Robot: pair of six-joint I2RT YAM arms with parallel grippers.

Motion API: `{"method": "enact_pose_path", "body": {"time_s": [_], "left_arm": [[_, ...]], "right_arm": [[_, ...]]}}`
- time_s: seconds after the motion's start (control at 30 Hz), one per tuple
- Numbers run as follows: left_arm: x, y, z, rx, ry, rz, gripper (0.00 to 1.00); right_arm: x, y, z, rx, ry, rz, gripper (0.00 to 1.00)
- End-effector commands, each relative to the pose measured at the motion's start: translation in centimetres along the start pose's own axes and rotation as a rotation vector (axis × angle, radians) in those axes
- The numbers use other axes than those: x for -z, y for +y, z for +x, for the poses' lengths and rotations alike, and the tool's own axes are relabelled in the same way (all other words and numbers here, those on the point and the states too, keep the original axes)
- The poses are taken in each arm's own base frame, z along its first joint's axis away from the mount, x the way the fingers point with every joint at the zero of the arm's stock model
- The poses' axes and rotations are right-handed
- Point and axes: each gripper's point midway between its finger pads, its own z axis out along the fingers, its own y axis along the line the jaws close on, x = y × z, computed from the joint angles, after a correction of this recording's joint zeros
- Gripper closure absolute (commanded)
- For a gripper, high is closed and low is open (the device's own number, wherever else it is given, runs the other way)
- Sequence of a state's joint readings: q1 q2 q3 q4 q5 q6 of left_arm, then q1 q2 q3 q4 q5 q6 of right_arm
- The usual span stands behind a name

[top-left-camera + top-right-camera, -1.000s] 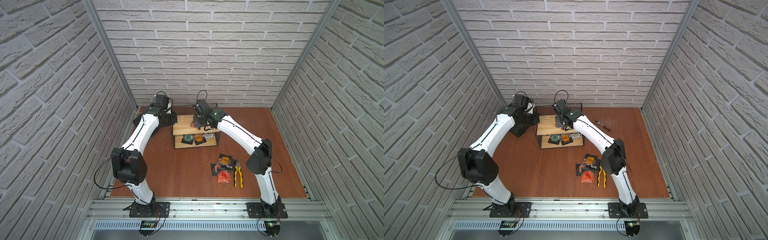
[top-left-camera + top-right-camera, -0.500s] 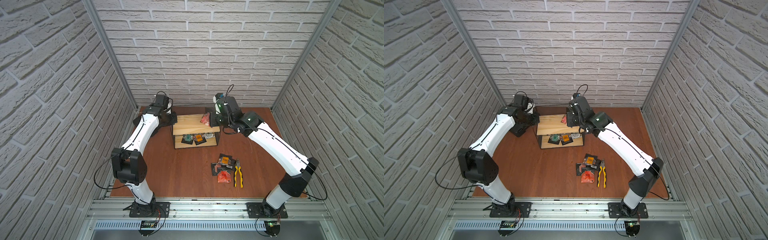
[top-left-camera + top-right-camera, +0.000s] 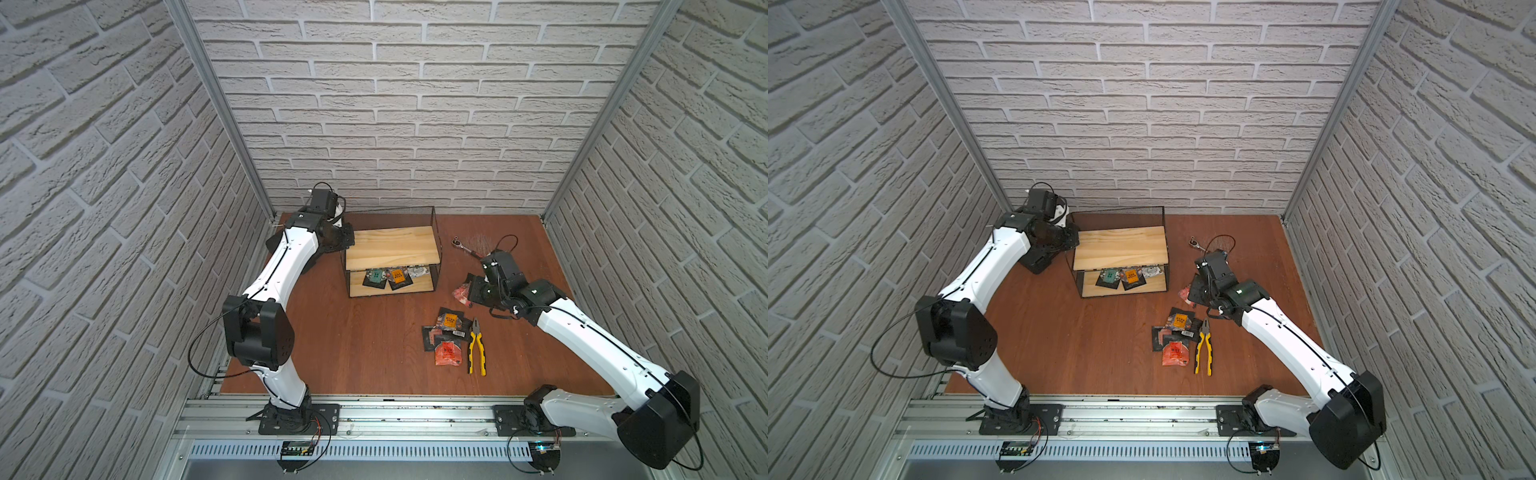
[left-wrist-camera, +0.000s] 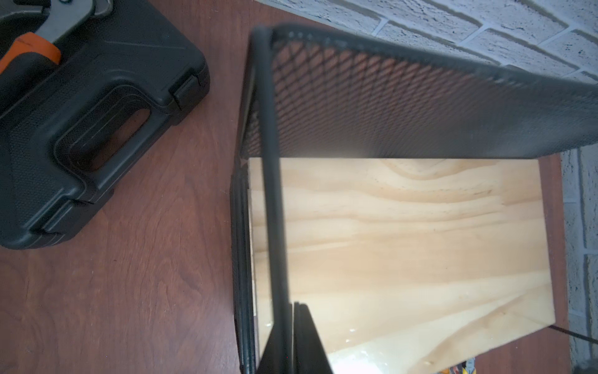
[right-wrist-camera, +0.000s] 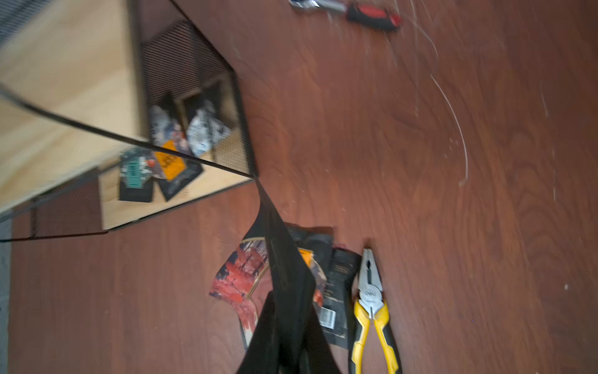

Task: Remove the tea bags from the shelf
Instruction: Place the tea bag at the center of the board.

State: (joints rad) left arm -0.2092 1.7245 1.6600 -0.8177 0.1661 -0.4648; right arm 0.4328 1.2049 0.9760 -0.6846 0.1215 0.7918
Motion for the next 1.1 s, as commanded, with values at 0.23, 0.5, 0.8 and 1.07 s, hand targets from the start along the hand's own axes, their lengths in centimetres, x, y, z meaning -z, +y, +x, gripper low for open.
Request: {"method": "enact_pose_path", "body": {"time_s": [0.23, 0.5, 0.8, 1.07], "left_arm": [[-1.0, -0.1, -0.9, -0.005, -0.012, 0.009, 0.92], [-1.0, -0.1, -0.7, -0.003, -0.009, 0.006, 0.91], [-0.9, 0.5, 0.0, 0.014, -0.011, -0.013, 0.92], [-0.9, 0.7, 0.5, 0.027, -0.010, -0.015, 0.92]], "right_arm": [[-5.4, -1.3, 3.4, -0.075, 0.178, 0.022, 0.97], [-7.8, -2.1, 4.6, -0.069, 0.228, 0.074, 0.83], [-7.2, -2.5, 4.4, -0.105, 0.205, 0.089, 0.59], [-4.4, -2.7, 3.0, -0.138, 0.130, 0.084, 0.44]]}}
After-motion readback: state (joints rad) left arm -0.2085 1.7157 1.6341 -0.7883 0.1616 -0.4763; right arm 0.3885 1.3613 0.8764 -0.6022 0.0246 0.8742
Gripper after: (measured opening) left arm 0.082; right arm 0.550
